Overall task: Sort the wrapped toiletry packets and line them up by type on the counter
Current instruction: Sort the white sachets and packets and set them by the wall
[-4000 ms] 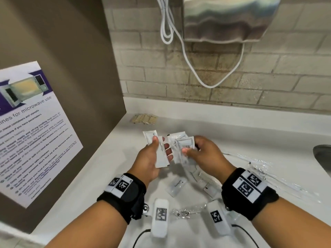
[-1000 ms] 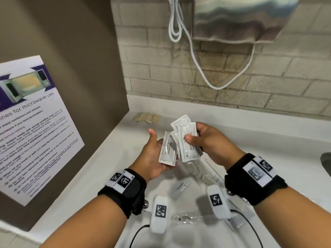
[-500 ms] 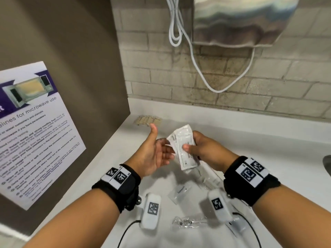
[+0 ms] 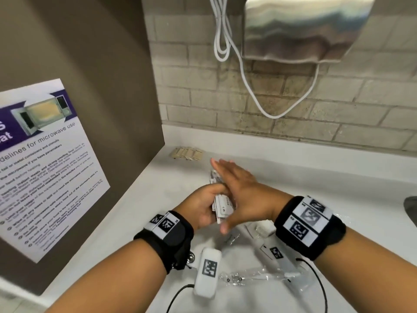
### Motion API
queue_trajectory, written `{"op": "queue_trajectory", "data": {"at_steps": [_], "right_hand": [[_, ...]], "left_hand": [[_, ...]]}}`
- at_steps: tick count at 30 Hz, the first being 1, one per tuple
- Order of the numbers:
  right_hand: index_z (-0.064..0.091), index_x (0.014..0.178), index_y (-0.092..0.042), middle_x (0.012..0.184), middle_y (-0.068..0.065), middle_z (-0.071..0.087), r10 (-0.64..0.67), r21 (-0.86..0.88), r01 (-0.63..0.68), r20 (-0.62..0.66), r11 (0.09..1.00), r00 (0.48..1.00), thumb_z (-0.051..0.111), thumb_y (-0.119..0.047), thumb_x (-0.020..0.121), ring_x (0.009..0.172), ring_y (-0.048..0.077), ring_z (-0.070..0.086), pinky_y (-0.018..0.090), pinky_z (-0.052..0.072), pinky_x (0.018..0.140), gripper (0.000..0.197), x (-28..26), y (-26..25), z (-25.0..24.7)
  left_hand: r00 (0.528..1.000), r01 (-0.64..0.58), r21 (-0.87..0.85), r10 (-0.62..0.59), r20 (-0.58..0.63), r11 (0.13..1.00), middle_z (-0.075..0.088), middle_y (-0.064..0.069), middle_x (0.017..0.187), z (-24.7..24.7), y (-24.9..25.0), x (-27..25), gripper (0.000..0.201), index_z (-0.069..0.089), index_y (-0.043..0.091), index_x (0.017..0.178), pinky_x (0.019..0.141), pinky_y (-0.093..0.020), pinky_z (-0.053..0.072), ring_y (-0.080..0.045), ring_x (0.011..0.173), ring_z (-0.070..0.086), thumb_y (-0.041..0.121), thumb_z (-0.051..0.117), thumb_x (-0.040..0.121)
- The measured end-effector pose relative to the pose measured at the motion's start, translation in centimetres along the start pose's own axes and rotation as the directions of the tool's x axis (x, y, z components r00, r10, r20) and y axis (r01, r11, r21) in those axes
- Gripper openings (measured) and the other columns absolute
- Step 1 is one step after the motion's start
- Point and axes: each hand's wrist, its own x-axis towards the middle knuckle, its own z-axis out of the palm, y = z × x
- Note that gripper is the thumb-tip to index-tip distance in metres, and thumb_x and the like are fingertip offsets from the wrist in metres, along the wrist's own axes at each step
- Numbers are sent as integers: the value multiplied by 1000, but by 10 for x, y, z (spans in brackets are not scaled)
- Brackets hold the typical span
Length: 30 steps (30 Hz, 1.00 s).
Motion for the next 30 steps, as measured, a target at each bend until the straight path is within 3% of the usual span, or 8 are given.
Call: {"op": "queue_trajectory", "data": {"at_steps": [2,5,11,16,21,24,27,30], "right_hand": [[-26,141,-47,159,-5,2,-44,-34,44,14,998,999,88,-48,52,146,16,5,42,16,119,145,3,-3,1],[-16,144,-50,129,-6,33,-54,61,58,-62,996,997,89,-39,56,120,11,38,26,43,97,137,5,2,0],[-8,146,-49,130,-7,31,-85,58,87,-24,995,996,89,-38,57,123,10,34,26,42,99,131,6,-2,1],[4,147,-48,127,-8,32,-91,57,91,-2,994,996,90,-39,55,119,8,34,25,42,99,126,6,-1,1],[21,146,-41,127,-10,33,-132,-1,133,-94,991,987,85,-38,60,116,4,36,18,39,89,107,8,1,3],[15,147,-45,134,-10,28,-130,10,131,-99,991,987,87,-39,57,124,4,30,17,36,96,115,7,3,2],[4,150,-43,150,-12,17,-46,311,103,-186,945,981,86,-36,64,134,4,23,14,31,102,119,6,8,0],[17,152,-28,145,2,40,243,763,-2,-204,647,948,62,-34,90,126,14,45,25,40,97,78,14,15,4]], "left_hand": [[999,31,29,-32,35,999,66,-12,67,2,-2,-4,19,65,5,91,51,-28,54,-23,60,67,9,46,91],[996,24,17,-25,82,1000,63,-12,67,-1,-2,-9,12,63,5,86,55,-31,53,-22,60,65,3,54,78],[993,28,36,-32,117,999,60,-17,77,1,-2,-12,20,67,5,86,71,-42,50,-28,73,62,-1,56,70],[990,22,21,-25,142,1000,60,-10,58,4,-1,-13,30,63,8,80,44,-24,50,-19,52,64,-10,39,85],[994,6,8,-6,112,1000,59,-9,60,7,-3,-10,32,63,10,78,45,-22,48,-18,52,64,-9,38,83],[996,-17,-14,18,87,1000,59,-9,62,11,-1,-12,29,61,9,84,46,-23,48,-19,54,63,-9,38,83],[987,-158,-90,160,18,983,60,-8,69,12,5,-9,28,54,6,100,50,-26,52,-20,62,64,-11,45,80],[942,-331,-138,317,-110,934,65,-4,74,7,16,-3,39,45,9,113,49,-26,52,-17,63,67,-15,44,83]]}}
